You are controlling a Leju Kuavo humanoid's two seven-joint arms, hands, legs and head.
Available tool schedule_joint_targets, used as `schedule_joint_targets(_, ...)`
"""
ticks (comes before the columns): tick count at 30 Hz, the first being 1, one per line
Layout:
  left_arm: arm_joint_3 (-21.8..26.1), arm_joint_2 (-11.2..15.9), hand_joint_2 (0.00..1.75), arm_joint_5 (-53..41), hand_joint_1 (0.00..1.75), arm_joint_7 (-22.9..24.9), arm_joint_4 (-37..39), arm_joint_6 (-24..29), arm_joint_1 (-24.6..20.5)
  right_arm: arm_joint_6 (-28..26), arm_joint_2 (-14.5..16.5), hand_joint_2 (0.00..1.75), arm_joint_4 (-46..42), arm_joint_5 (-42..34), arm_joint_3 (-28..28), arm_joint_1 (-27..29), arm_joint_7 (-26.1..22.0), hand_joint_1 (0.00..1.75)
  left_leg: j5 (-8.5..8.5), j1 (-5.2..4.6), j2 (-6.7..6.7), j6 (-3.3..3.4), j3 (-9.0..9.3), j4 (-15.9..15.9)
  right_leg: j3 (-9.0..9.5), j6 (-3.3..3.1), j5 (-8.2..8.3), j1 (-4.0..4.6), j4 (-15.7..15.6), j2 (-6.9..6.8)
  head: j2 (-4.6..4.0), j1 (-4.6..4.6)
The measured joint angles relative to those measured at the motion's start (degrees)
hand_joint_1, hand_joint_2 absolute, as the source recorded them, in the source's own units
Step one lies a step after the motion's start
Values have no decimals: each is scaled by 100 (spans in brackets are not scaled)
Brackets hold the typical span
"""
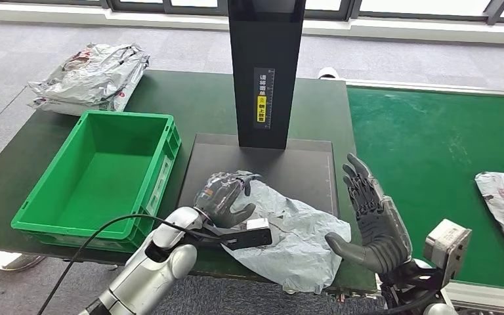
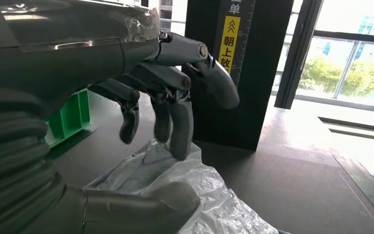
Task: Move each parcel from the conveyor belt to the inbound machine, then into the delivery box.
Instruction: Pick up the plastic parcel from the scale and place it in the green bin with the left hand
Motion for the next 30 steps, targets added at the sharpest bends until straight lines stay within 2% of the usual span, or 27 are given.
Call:
schedule_joint_targets(2,0,5,175,-18,0,-3,-8,-6,-2,5,0,175,2,0,0,-7,0,0,1,0,0,1,0,0,0,0,0,0,0,0,0,0)
schedule_joint_targets(6,-4,40,0,-168,0,-109,-21,-374,-37,38,0,175,34,0,0,-53,-5,0,1,0,1,1,-1,0,-1,0,0,0,0,0,0,0)
schedule_joint_targets(7,-14,61,0,-244,0,-163,-20,-519,-59,55,0,175,57,0,-1,-81,-7,0,1,0,1,1,-1,0,-2,0,0,0,0,1,0,0)
schedule_joint_targets(11,-119,136,175,-518,0,-371,3,-870,-129,120,14,175,143,-1,-2,-152,-7,0,2,0,1,1,-1,0,-2,-1,1,0,0,0,0,0)
schedule_joint_targets(16,-297,209,175,-550,0,-622,4,-1118,-133,174,43,175,204,2,-8,-186,10,0,2,0,1,1,-2,0,-3,-3,3,0,0,1,-1,-1)
schedule_joint_targets(21,-713,331,175,-654,0,-929,10,-1534,-158,225,46,175,314,-13,-8,-279,10,0,2,0,1,1,-2,0,-4,-3,3,0,0,1,-1,-1)
schedule_joint_targets(30,-1651,301,175,-1370,0,-789,812,-1555,-627,209,78,175,444,-6,-9,-437,34,0,8,0,1,0,-3,1,-5,0,10,0,-1,1,0,-1)
